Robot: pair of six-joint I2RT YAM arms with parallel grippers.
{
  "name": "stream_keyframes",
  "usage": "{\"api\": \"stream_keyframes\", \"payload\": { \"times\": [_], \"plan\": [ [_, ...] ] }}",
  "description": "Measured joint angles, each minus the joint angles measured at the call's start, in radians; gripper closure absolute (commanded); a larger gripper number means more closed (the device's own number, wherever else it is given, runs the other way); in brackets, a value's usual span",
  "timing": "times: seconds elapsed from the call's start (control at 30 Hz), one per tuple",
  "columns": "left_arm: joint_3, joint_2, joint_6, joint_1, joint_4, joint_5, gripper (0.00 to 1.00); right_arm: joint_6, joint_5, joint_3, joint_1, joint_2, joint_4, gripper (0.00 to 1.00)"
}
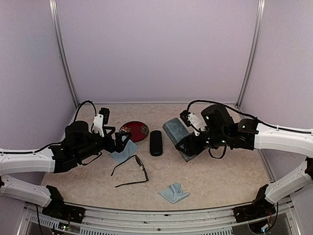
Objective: Organize the sunglasses
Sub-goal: Open the sunglasses case.
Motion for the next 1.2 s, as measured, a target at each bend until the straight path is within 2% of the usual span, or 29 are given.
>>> {"api": "stream_keyframes", "payload": {
  "times": [0.2, 0.4, 0.93, 1.2],
  "plan": [
    [0.011, 0.049, 0.012, -0.006, 0.104, 0.215, 0.01, -0.191, -0.243, 0.117, 0.0, 0.145, 0.121, 0.62],
    [0.025, 0.087, 0.039, -0.006, 0.174, 0.36, 0.01, -0.288, -0.406, 0.149, -0.001, 0.183, 0.184, 0.62],
    [0.042, 0.14, 0.074, 0.0, 0.302, 0.669, 0.01, -0.434, -0.658, 0.162, -0.005, 0.183, 0.212, 0.63],
    [0.068, 0.175, 0.074, -0.01, 0.331, 0.774, 0.01, -0.48, -0.758, 0.2, -0.005, 0.199, 0.189, 0.65]
  ]
}}
